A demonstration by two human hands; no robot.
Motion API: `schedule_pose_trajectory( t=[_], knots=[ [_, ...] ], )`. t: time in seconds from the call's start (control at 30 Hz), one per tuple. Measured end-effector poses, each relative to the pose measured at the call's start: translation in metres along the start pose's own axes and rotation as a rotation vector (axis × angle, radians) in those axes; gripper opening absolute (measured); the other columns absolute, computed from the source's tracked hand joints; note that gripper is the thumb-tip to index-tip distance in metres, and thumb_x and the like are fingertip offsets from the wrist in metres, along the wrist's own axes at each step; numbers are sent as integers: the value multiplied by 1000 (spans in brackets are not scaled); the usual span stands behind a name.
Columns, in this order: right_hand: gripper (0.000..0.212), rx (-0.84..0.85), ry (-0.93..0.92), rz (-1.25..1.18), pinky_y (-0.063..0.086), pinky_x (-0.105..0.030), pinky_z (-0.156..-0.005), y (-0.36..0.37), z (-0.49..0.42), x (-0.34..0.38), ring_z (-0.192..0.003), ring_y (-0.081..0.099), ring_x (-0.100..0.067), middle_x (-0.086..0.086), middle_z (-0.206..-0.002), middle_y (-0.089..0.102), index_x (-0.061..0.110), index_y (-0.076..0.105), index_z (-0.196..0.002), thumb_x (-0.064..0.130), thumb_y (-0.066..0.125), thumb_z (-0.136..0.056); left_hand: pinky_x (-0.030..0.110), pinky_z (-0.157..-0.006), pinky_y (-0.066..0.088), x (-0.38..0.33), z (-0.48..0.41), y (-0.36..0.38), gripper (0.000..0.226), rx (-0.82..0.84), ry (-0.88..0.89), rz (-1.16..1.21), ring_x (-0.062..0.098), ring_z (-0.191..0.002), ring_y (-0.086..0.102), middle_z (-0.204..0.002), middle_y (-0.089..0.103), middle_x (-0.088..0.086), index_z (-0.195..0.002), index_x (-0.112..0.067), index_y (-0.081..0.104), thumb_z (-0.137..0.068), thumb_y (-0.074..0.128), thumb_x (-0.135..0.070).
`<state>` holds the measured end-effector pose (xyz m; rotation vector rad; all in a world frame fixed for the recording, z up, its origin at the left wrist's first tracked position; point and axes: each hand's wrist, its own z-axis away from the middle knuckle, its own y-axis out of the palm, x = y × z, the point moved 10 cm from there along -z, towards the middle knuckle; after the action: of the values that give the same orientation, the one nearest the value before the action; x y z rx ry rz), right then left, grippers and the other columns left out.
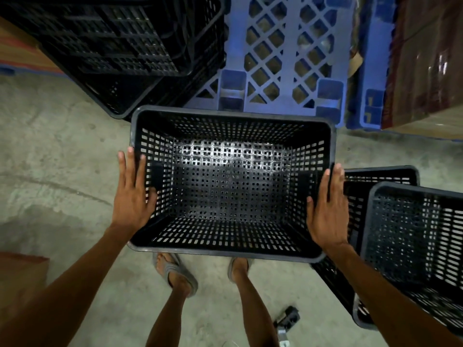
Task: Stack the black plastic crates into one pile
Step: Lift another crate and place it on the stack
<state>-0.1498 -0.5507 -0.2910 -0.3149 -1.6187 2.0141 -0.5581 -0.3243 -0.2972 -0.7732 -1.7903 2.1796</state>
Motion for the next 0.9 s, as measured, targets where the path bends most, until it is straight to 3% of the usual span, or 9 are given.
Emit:
schedule_pose_trajectory(
  t=[0.1, 0.2, 0.27, 0.37, 0.47, 0.63, 0.7, 0.9],
  knots=[
    [79, 118, 15, 29, 34, -49, -111, -3, 2, 5, -152, -5, -33, -13, -164, -13, 8, -3, -156, 42, 37, -97, 58, -122, 4, -6, 1, 5, 97, 199, -41, -96, 46, -150, -15, -163, -14, 22, -157, -7, 6, -83, 54, -46],
    [89, 338, 26, 141, 24, -47, -119, -10, 11, 10, -151, -8, -37, -15, -162, -21, 11, -12, -155, 51, 39, -94, 60, -119, 0, -11, 7, 4, 113, 503, -251, -58, 43, -149, -21, -161, -26, 17, -157, -15, -8, -79, 67, -46],
    [90, 369, 34, 97, 21, -47, -120, -48, 9, 25, -151, -9, -37, -16, -162, -20, 10, -18, -153, 52, 36, -95, 55, -123, 3, -32, 5, -33, 105, 551, -384, 30, 37, -152, -15, -164, -20, 16, -156, -14, -13, -87, 62, -39],
    [83, 361, -41, 5, 14, -44, -122, -136, 30, 74, -152, -10, -33, -15, -164, -13, 8, -14, -154, 48, 33, -99, 40, -125, 5, -95, 12, -129, 86, 524, -408, 107, 34, -154, -3, -165, -3, 18, -157, -6, 0, -95, 50, -39],
    [78, 435, -80, -89, 8, -41, -124, -151, 44, 115, -152, -13, -30, -11, -164, -14, 11, -13, -154, 46, 30, -100, 33, -125, 4, -130, 32, -141, 78, 623, -445, 219, 30, -154, -6, -165, -5, 17, -157, -9, 7, -97, 49, -35],
    [74, 376, -265, -86, 24, -41, -119, -251, 60, 202, -153, -8, -26, -7, -165, -12, 15, -11, -156, 46, 29, -101, 26, -120, 16, -140, 51, -256, 71, 542, -366, 213, 28, -153, 11, -163, 14, 18, -156, -10, 19, -97, 52, -30],
    [73, 367, -281, -104, 29, -41, -117, -278, 54, 228, -153, -7, -26, -6, -165, -12, 14, -10, -156, 44, 29, -101, 26, -119, 15, -121, 39, -298, 71, 496, -367, 157, 27, -154, 9, -165, 10, 17, -156, -10, 18, -97, 53, -29],
    [71, 372, -290, -277, 26, -41, -119, -323, 29, 303, -153, -2, -24, -4, -166, -5, 12, -5, -156, 41, 31, -103, 32, -122, 13, -54, -46, -443, 72, 209, -342, 32, 30, -154, 6, -165, 9, 16, -156, -8, 18, -96, 54, -25]
  ],
)
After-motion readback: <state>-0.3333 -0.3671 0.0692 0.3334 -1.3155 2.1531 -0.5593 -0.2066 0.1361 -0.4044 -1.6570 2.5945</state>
